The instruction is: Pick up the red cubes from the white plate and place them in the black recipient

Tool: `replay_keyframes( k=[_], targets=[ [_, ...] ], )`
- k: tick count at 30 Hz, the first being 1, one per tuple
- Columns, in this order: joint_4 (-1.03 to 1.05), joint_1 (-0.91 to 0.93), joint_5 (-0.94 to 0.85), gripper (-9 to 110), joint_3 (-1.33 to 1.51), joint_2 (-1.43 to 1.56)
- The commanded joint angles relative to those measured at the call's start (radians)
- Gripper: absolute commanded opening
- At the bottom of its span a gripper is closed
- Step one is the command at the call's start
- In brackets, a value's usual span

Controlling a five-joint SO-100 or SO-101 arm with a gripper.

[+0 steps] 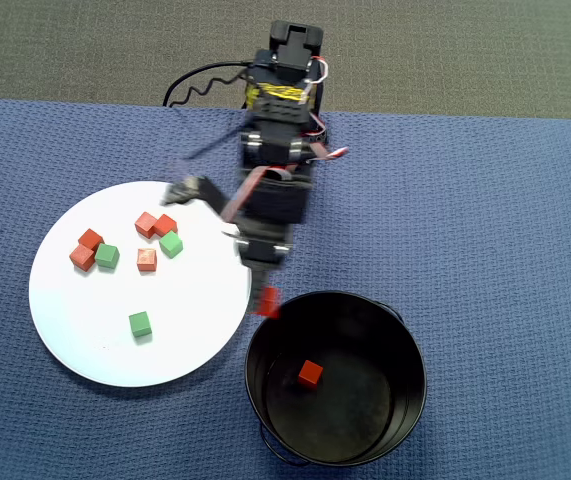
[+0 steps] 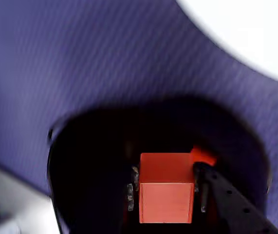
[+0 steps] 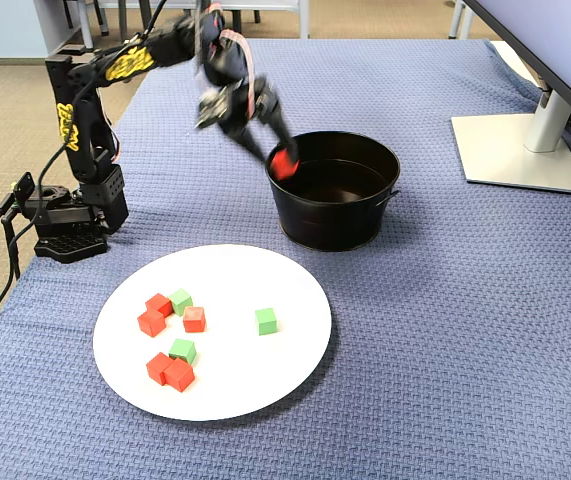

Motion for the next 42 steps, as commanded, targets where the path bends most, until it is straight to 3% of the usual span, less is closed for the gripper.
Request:
replay_keyframes(
  k=[1, 4, 5, 11, 14, 23, 27, 42],
  targets=[
    [0.009, -0.153, 0.057, 0, -0.23, -0.106],
    [0.101, -0.236, -0.018, 36, -0.382, -0.235],
    [0.126, -0.236, -0.015, 37, -0.413, -0.241],
    [0.156, -0.061, -0.048, 21, -0.313, -0.026],
    [0.178, 0.101, -0.141, 20, -0.178, 0.075],
    [0.097, 0.506, -0.707, 24, 0.109, 0.071],
    [0.044, 0.623, -0.865, 24, 0.158, 0.014],
    [-0.094, 0.756, -0.9, 21, 0.186, -0.239]
  ],
)
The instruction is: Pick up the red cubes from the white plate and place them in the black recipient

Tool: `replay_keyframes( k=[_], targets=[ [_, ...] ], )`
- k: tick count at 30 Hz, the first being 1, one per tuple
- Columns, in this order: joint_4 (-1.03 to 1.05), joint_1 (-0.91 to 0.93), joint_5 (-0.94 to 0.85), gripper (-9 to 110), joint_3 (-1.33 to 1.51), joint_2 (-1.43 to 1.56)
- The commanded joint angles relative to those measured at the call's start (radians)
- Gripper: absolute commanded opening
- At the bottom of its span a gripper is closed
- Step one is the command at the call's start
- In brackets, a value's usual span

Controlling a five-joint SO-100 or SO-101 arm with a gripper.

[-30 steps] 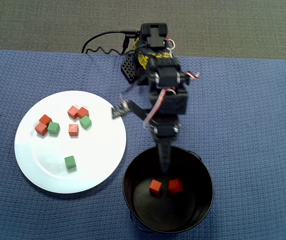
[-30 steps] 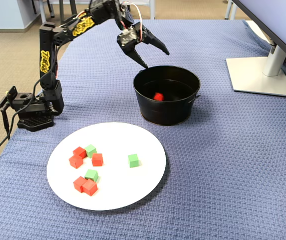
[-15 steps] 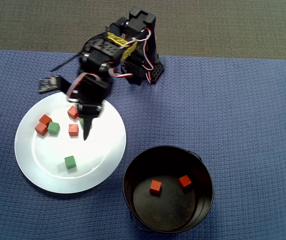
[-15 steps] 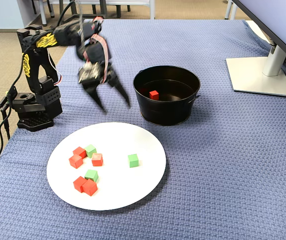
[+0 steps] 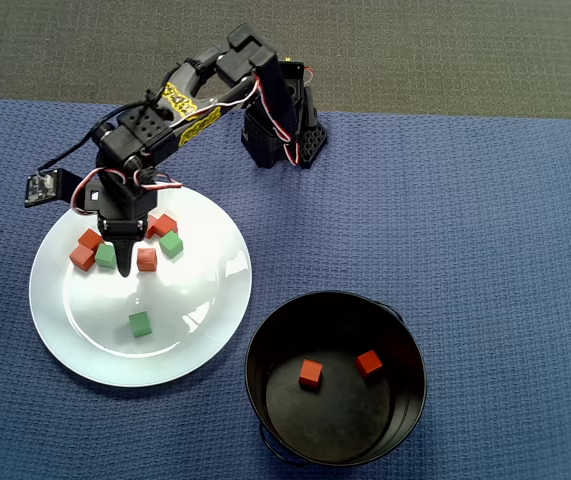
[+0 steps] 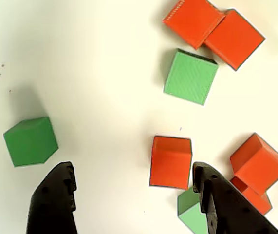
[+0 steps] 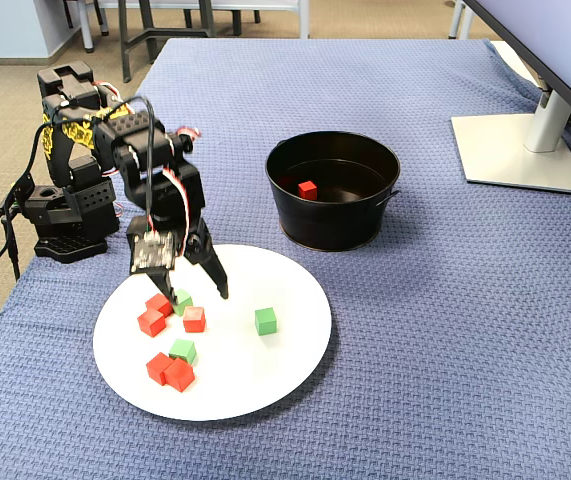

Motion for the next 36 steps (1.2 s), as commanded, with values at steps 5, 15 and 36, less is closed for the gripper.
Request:
replay_keyframes(
  k=[5, 15, 36],
  targets=[
    [-0.044, 0.011, -0.067, 21, 0.074, -0.003],
    [-0.057, 0.012, -0.13, 19, 0.115, -0.011],
    [-0.15, -0.009, -0.137, 7, 0.149, -0.089]
  ],
)
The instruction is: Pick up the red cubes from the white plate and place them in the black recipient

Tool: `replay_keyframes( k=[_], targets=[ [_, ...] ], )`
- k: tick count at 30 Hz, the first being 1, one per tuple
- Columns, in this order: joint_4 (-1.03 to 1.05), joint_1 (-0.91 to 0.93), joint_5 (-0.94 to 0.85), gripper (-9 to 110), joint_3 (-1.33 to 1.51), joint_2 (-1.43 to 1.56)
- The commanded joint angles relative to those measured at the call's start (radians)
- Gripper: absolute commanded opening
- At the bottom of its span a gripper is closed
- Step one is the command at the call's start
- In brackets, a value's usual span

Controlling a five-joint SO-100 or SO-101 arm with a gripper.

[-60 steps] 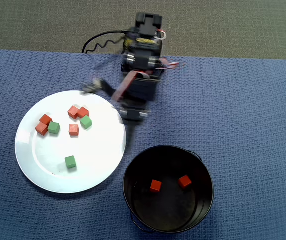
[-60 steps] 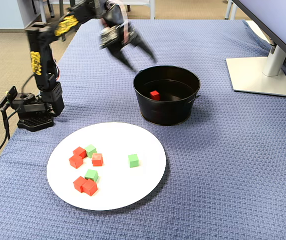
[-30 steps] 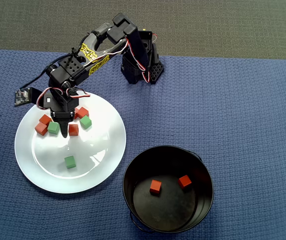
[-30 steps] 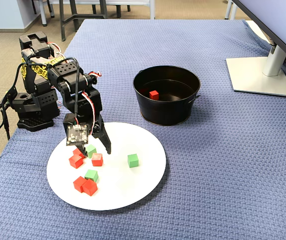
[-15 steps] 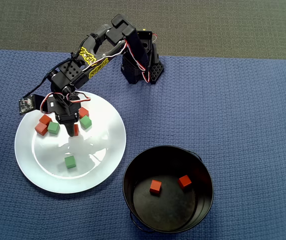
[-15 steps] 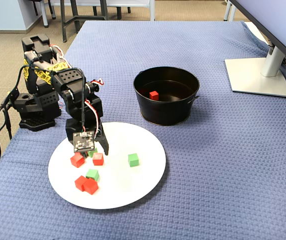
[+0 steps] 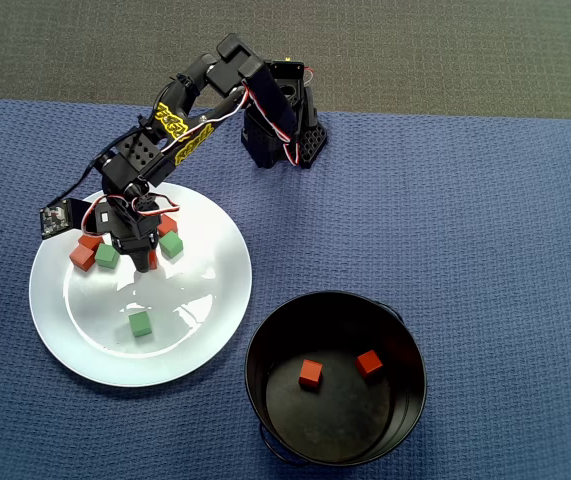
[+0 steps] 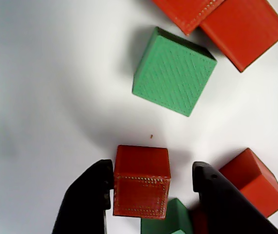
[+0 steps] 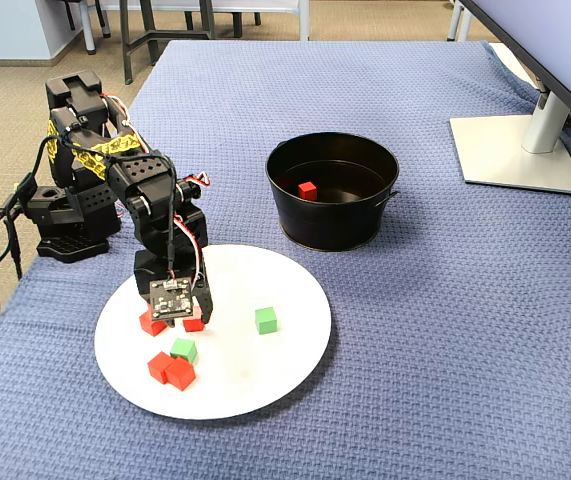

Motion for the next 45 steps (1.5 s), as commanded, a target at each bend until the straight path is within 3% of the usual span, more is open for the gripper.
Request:
replay_keyframes(
  k=[1, 11, 19, 27, 34, 41, 42, 45],
  targets=[
    [-0.031, -0.012, -0.008, 5, -0.003, 0.009],
    [-0.028, -0.025, 0.051, 0, 0.003, 0.069],
    [0.098, -0.114, 0.275, 0, -0.147, 0.279],
    [0.216, -0.364, 0.526, 0, -0.414, 0.333],
    [0.055, -0.643, 0.615, 0, -0.42, 0.296],
    [0.02, -0.838, 0.693, 0, -0.428, 0.21],
    [0.032, -0.854, 0.687, 2, -0.44, 0.196],
    [0.141, -0.877, 0.66, 29, -0.531, 0.146]
  ],
)
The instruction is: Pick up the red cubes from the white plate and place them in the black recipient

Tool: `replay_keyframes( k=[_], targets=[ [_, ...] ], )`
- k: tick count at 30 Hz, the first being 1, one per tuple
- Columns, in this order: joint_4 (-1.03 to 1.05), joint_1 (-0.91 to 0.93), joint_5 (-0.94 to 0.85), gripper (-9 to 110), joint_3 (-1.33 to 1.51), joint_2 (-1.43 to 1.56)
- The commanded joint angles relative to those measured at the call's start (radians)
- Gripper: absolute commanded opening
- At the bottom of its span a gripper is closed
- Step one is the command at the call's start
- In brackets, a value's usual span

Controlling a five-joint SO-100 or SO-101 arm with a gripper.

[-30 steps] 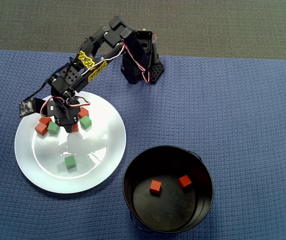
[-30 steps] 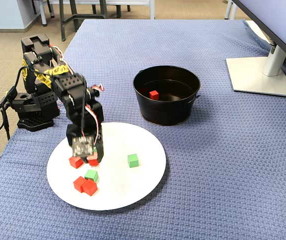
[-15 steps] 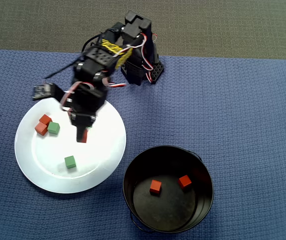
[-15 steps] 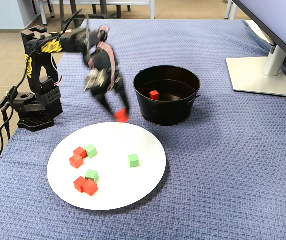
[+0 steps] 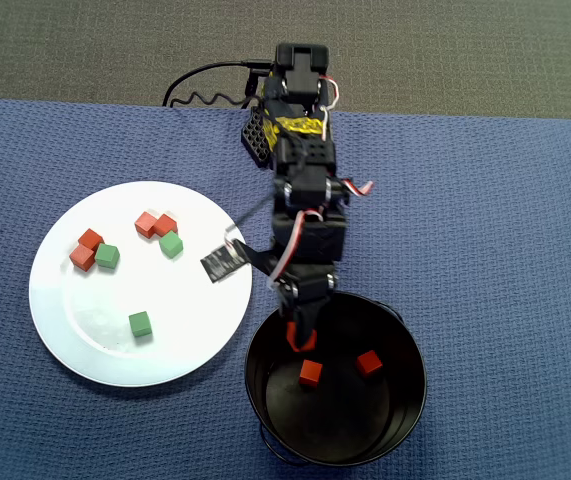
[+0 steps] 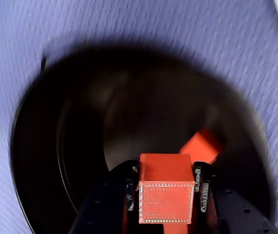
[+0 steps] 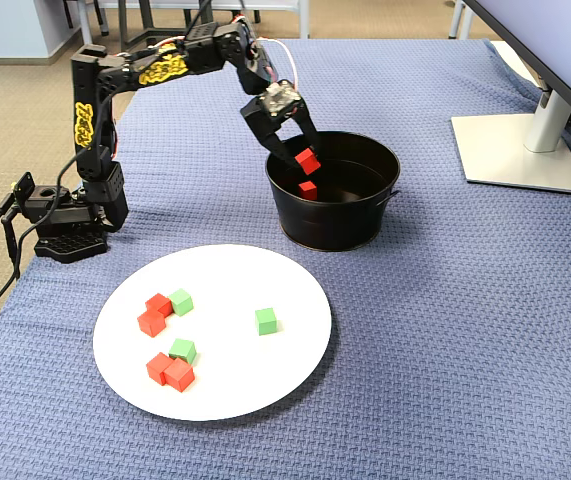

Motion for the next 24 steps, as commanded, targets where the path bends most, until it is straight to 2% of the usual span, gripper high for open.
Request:
replay_keyframes(
  k=[1, 5, 10, 17, 20, 24],
  targets=[
    [0.084, -0.021, 0.005, 31, -0.155, -0.003],
    [0.172, 0.109, -0.041, 28, -0.204, 0.092],
    [0.238, 0.38, -0.218, 22, -0.037, 0.293],
    [0.011, 0.738, -0.546, 22, 0.367, 0.379],
    [-0.086, 0.81, -0.54, 20, 0.463, 0.333],
    [-0.1, 0.864, -0.472, 18, 0.511, 0.261]
  ],
)
